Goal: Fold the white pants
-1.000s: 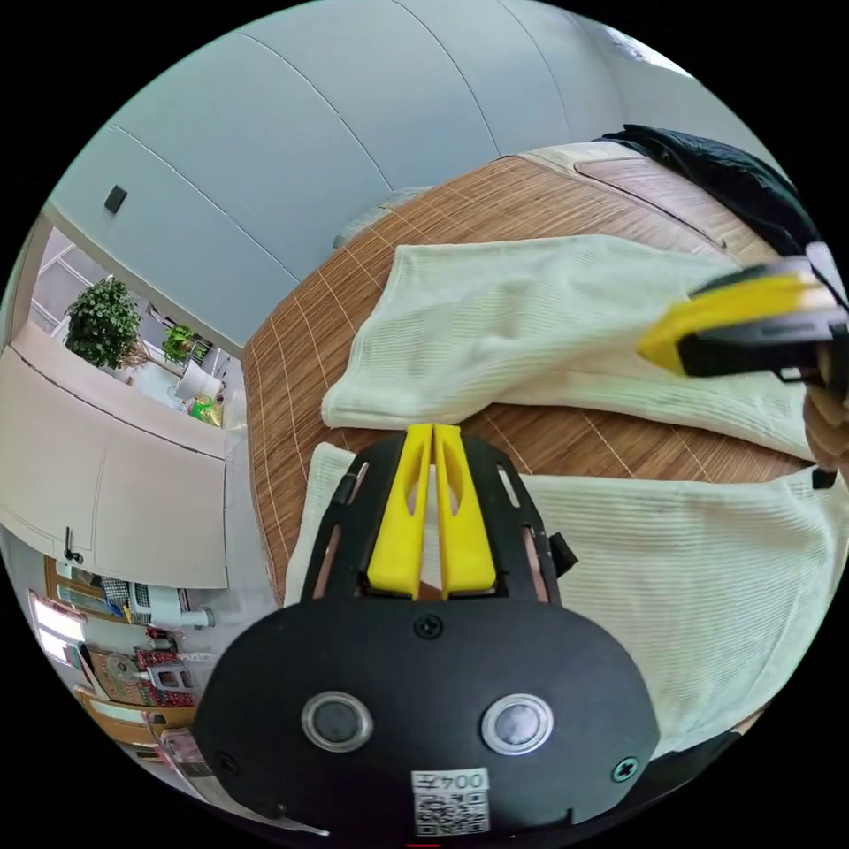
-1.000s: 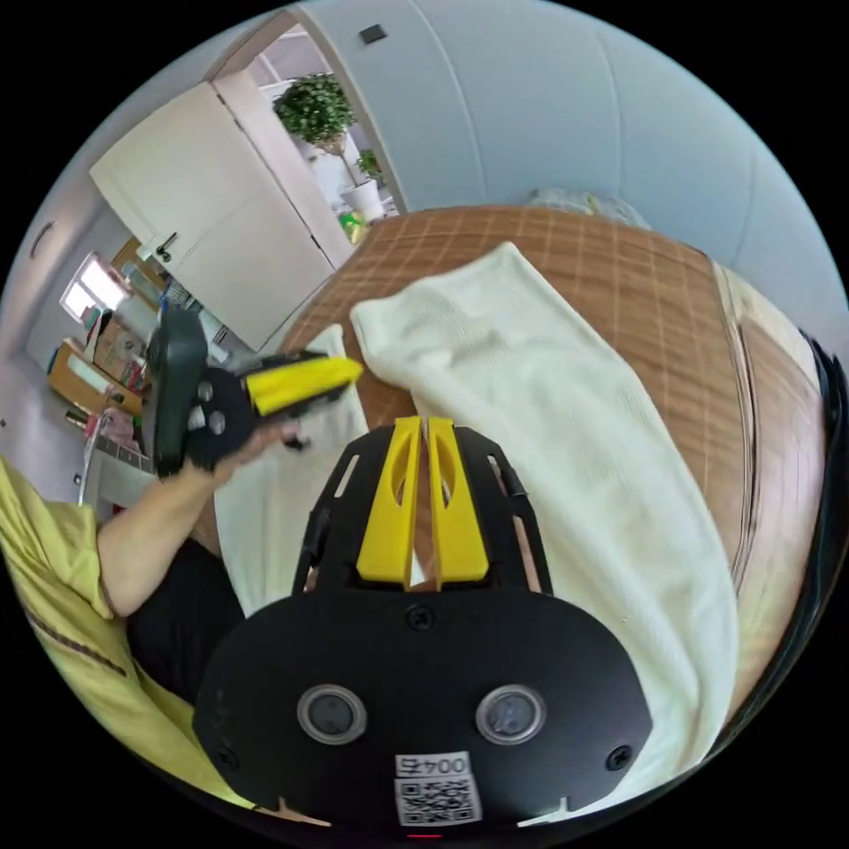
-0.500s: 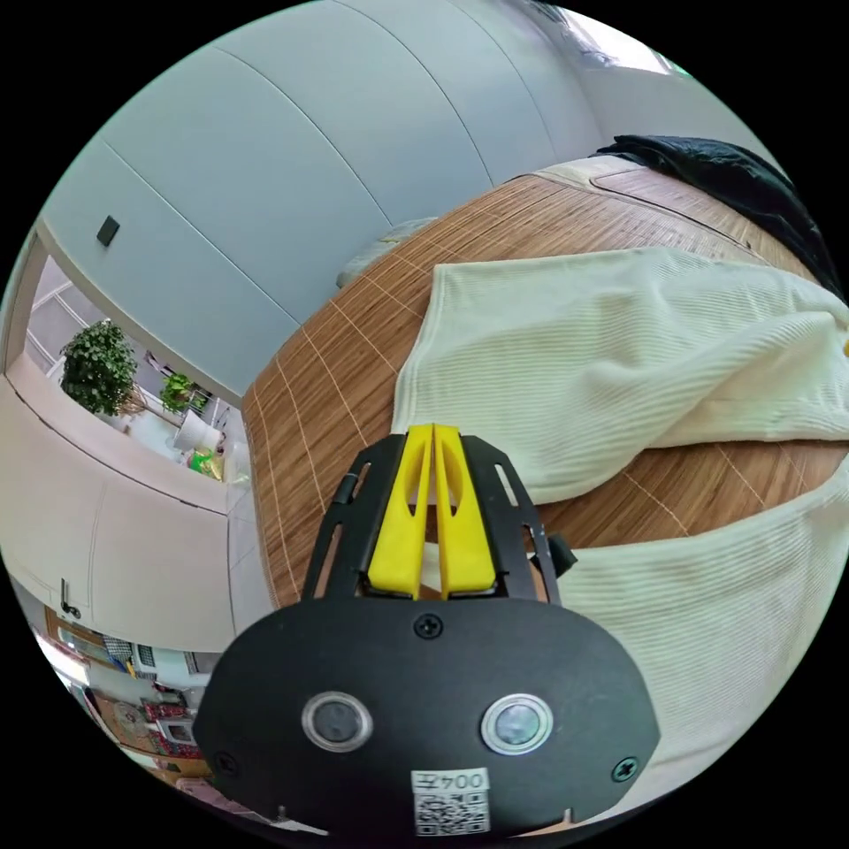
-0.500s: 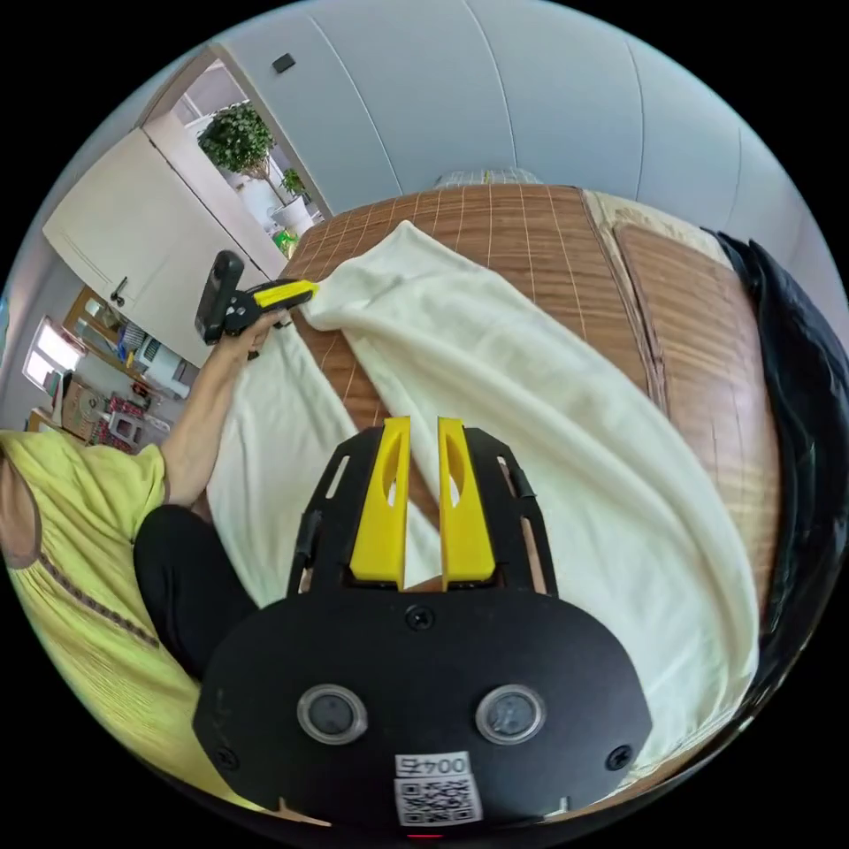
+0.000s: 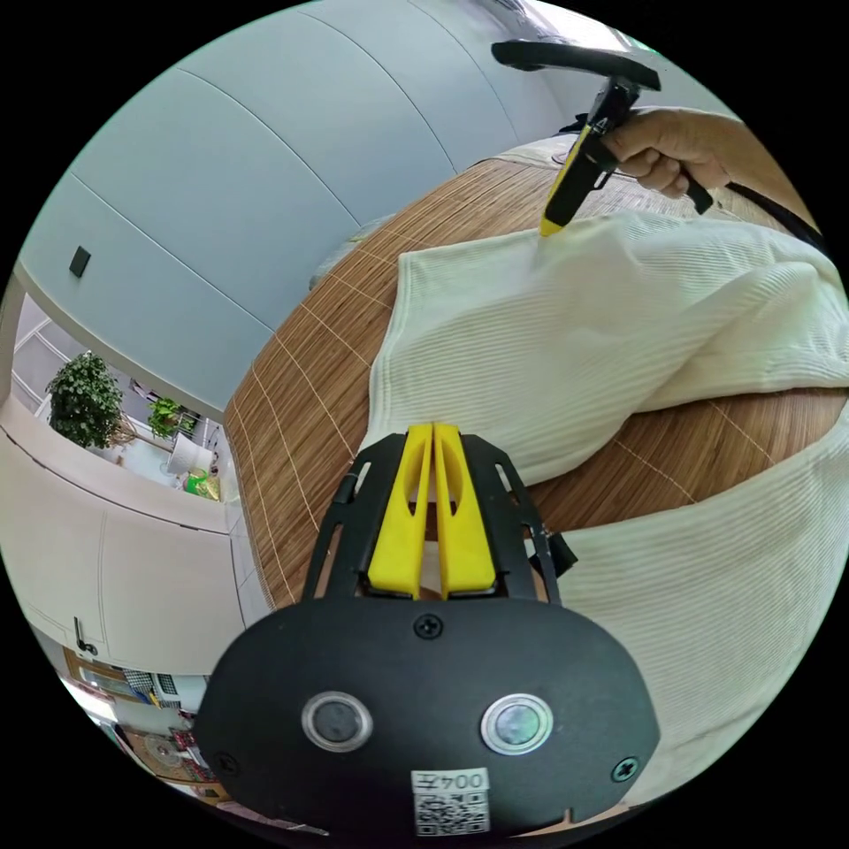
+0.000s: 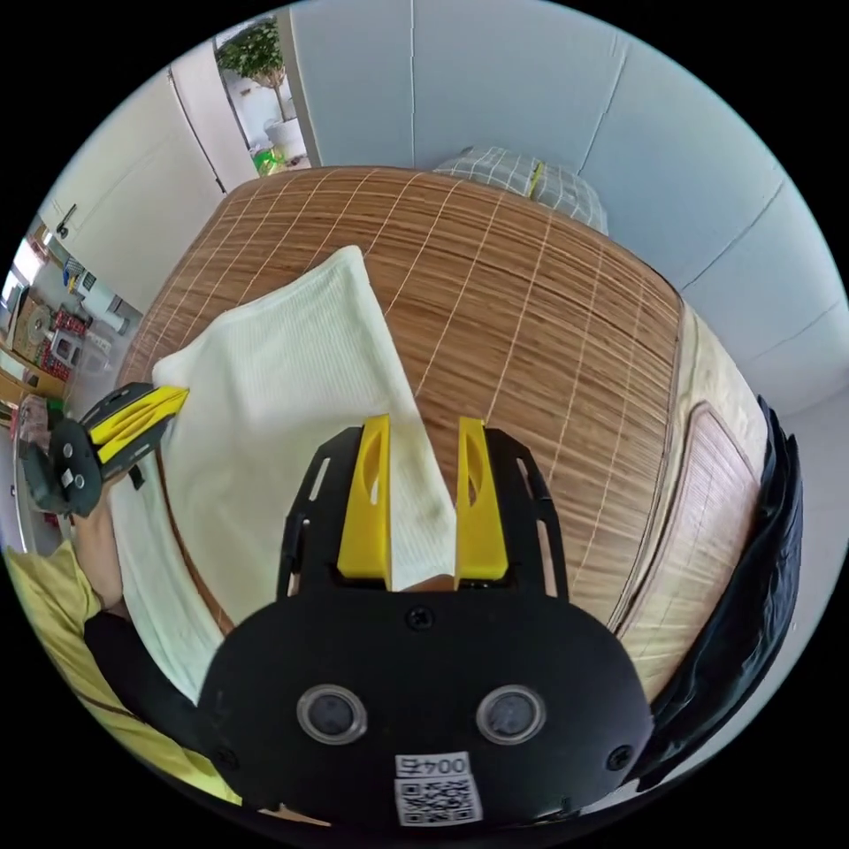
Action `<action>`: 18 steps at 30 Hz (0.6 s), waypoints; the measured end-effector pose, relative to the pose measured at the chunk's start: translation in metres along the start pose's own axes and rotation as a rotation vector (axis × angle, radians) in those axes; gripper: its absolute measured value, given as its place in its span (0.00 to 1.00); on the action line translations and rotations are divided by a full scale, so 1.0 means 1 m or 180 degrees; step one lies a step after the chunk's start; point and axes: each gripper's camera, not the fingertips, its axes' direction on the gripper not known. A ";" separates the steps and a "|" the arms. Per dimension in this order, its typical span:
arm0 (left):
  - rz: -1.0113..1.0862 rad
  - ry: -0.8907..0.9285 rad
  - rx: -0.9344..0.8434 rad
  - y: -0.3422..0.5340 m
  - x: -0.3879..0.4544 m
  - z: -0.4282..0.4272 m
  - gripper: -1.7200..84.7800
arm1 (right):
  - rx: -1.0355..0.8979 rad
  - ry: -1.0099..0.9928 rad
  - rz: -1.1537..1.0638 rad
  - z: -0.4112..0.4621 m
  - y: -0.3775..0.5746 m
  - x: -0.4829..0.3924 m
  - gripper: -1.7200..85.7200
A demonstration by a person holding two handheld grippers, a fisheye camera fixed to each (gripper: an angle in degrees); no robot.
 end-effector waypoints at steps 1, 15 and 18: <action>-0.0006 0.0011 -0.0016 0.001 -0.003 -0.001 0.03 | -0.0088 -0.0029 -0.0065 0.008 -0.009 -0.004 0.11; -0.0166 -0.0054 -0.0053 -0.001 -0.013 0.003 0.03 | 0.0411 0.0526 0.0018 -0.028 -0.031 -0.018 0.07; -0.0185 -0.0029 -0.0052 -0.001 -0.015 0.004 0.03 | 0.0695 0.0020 -0.0220 -0.065 0.029 -0.046 0.04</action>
